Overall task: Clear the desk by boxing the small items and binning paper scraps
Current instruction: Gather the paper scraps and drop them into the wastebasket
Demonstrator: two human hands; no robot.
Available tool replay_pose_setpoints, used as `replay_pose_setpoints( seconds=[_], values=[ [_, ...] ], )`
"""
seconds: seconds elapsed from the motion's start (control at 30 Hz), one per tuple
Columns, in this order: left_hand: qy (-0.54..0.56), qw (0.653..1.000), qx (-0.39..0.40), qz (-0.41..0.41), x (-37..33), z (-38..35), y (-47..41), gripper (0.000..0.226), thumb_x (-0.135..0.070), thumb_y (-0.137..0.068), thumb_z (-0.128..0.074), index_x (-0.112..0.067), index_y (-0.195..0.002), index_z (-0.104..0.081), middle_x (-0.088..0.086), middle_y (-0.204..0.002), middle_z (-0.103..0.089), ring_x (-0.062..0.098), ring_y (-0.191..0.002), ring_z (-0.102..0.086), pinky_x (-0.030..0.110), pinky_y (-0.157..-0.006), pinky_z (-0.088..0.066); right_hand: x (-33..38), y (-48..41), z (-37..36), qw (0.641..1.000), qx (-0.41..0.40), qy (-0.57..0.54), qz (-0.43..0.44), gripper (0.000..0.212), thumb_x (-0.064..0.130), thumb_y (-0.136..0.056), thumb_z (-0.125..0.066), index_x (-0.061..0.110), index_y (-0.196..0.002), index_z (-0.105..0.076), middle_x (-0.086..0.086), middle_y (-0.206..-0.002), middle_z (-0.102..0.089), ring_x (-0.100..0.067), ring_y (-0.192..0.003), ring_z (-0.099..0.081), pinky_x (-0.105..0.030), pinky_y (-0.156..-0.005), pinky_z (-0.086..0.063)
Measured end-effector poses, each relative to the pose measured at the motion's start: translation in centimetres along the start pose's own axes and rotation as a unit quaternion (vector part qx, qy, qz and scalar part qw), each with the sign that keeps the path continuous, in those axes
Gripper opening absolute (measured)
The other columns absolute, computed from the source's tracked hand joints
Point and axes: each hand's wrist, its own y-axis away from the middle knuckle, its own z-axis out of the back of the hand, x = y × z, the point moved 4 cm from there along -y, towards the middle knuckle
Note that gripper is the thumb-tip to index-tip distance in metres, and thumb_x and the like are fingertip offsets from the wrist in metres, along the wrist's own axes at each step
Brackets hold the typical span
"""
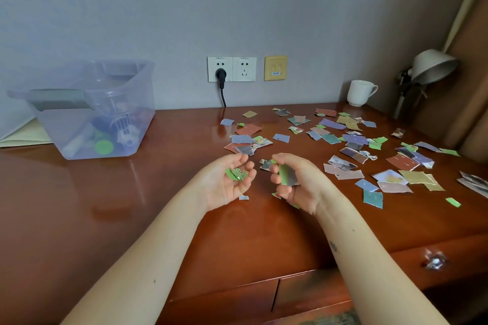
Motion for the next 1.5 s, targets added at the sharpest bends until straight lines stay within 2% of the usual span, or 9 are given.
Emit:
replay_pose_setpoints(
  seconds=[0.1,0.17,0.27,0.33,0.43,0.67,0.8,1.23,1.5],
  values=[
    [-0.067,0.998,-0.014,-0.014,-0.2,0.0,0.0,0.015,-0.028,-0.093,-0.062,-0.012,-0.09,-0.062,-0.001,-0.066,-0.053,0.011,-0.06,-0.053,0.017,-0.046,-0.047,-0.2,0.3,0.0,0.997,-0.006,0.075,0.02,0.01,0.005,-0.092,-0.051,0.013,-0.094,-0.057,-0.001,-0.062,-0.046,-0.011,-0.047,-0.039,-0.016,-0.036,-0.022],
    [-0.216,0.974,-0.049,-0.052,-0.6,0.1,0.2,0.018,-0.031,-0.091,-0.064,-0.013,-0.097,-0.063,-0.005,-0.06,-0.042,0.007,-0.052,-0.038,0.016,-0.043,-0.033,-0.3,0.5,0.0,0.986,-0.016,0.16,0.042,0.015,0.006,-0.092,-0.052,0.013,-0.102,-0.062,0.001,-0.062,-0.043,-0.009,-0.045,-0.032,-0.018,-0.037,-0.018],
    [-0.494,0.857,-0.071,-0.129,-1.1,-0.2,0.7,0.02,-0.032,-0.087,-0.068,-0.019,-0.103,-0.068,-0.009,-0.066,-0.044,0.006,-0.055,-0.039,0.015,-0.046,-0.031,0.0,0.7,0.3,0.92,-0.063,0.375,0.089,0.013,0.012,-0.089,-0.059,0.016,-0.098,-0.067,0.004,-0.066,-0.051,-0.009,-0.048,-0.044,-0.02,-0.04,-0.036],
    [-0.602,0.776,-0.059,-0.18,-1.3,-0.3,0.8,0.015,-0.032,-0.086,-0.068,-0.022,-0.098,-0.07,-0.009,-0.069,-0.052,0.005,-0.061,-0.049,0.015,-0.052,-0.037,0.3,0.5,0.6,0.854,-0.093,0.502,0.102,0.01,0.017,-0.086,-0.063,0.023,-0.091,-0.068,0.006,-0.077,-0.06,-0.011,-0.068,-0.06,-0.028,-0.062,-0.055],
    [-0.669,0.72,-0.034,-0.179,-1.6,-0.1,0.8,0.013,-0.034,-0.083,-0.071,-0.026,-0.093,-0.07,-0.006,-0.065,-0.053,0.006,-0.056,-0.049,0.018,-0.055,-0.037,-0.1,0.2,1.0,0.782,-0.107,0.61,0.068,0.011,0.024,-0.085,-0.063,0.03,-0.094,-0.065,0.01,-0.089,-0.059,-0.014,-0.089,-0.061,-0.035,-0.083,-0.056],
    [-0.711,0.69,0.028,-0.133,-2.0,0.7,1.2,0.022,-0.037,-0.082,-0.074,-0.028,-0.101,-0.069,-0.008,-0.063,-0.047,0.007,-0.052,-0.046,0.025,-0.066,-0.046,-0.4,0.2,0.9,0.753,-0.114,0.646,0.046,0.016,0.026,-0.087,-0.062,0.028,-0.102,-0.059,0.008,-0.098,-0.056,-0.017,-0.101,-0.058,-0.038,-0.089,-0.053],
    [-0.725,0.674,0.014,-0.14,-1.9,0.5,1.3,0.013,-0.032,-0.085,-0.071,-0.024,-0.095,-0.07,-0.012,-0.061,-0.044,0.008,-0.052,-0.045,0.015,-0.05,-0.036,-0.2,0.3,1.0,0.756,-0.112,0.645,0.034,0.008,0.027,-0.088,-0.064,0.026,-0.096,-0.063,0.005,-0.098,-0.061,-0.017,-0.098,-0.059,-0.037,-0.088,-0.053],
    [-0.728,0.67,-0.002,-0.146,-1.6,0.6,0.9,0.007,-0.031,-0.086,-0.07,-0.025,-0.089,-0.07,-0.011,-0.061,-0.045,0.009,-0.054,-0.047,0.019,-0.053,-0.036,-0.1,0.0,0.5,0.763,-0.099,0.639,0.006,0.012,0.021,-0.09,-0.063,0.018,-0.097,-0.072,0.0,-0.099,-0.067,-0.019,-0.097,-0.062,-0.037,-0.089,-0.054],
    [-0.739,0.66,0.012,-0.133,-1.1,0.3,1.1,0.007,-0.033,-0.091,-0.063,-0.028,-0.087,-0.064,-0.009,-0.083,-0.059,0.008,-0.077,-0.058,0.022,-0.067,-0.046,-0.8,0.4,0.3,0.733,-0.107,0.671,0.034,0.011,0.023,-0.094,-0.053,0.021,-0.095,-0.063,-0.001,-0.104,-0.065,-0.022,-0.098,-0.061,-0.04,-0.089,-0.053]
  ],
)
